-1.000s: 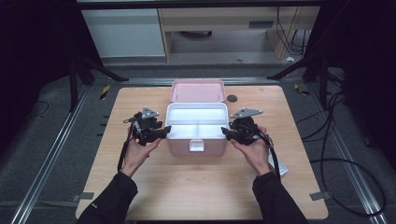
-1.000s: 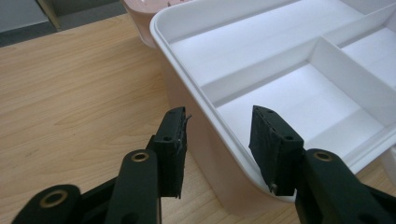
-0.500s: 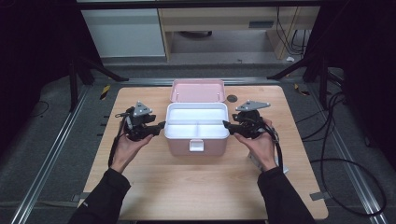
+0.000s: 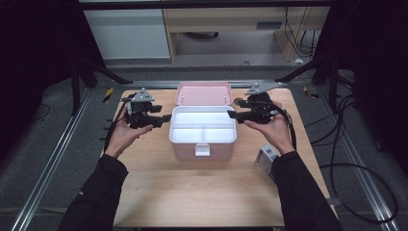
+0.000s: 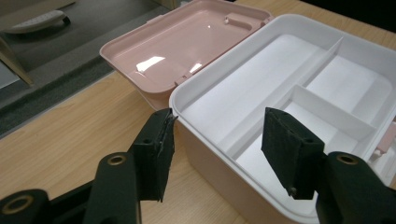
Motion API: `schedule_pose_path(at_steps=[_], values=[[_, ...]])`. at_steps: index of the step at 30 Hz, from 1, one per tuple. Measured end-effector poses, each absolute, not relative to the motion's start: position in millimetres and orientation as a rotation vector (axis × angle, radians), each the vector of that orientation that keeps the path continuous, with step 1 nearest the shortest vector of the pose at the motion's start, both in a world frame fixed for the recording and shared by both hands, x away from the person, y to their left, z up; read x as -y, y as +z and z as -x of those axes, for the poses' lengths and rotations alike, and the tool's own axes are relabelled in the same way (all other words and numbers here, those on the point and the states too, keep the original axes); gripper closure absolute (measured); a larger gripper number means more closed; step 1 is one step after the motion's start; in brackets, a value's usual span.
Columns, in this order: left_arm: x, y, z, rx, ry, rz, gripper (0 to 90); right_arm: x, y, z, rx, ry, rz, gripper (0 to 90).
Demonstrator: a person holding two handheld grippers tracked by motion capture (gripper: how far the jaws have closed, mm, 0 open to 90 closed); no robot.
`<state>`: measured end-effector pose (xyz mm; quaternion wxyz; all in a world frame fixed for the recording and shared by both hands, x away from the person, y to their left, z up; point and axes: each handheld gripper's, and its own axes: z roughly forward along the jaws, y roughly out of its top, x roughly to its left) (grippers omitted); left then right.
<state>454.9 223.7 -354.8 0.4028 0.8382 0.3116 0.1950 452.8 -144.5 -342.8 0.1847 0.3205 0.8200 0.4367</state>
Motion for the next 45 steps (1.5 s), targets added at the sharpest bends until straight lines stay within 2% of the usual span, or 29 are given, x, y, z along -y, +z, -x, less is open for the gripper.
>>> schedule_pose_path(at_steps=[9, 13, 18, 30, 45], values=[[-215, -354, -481, -0.672, 0.378, -2.196, 46.0, 129, -342, -475, -2.541, 1.022, -0.698, 48.9], [-206, -360, -484, -0.578, 0.341, -2.308, 47.6, 125, -345, -481, -2.603, 1.001, -0.628, 53.0], [-194, -367, -486, -0.474, 0.296, -2.393, 55.6, 121, -357, -485, -2.681, 0.915, -0.544, 56.8], [-175, -382, -503, -0.351, 0.243, -2.631, 64.0, 112, -380, -496, -2.790, 0.765, -0.474, 67.8], [-175, -387, -514, -0.257, 0.153, -2.656, 80.2, 94, -388, -510, -2.918, 0.562, -0.363, 79.6]])
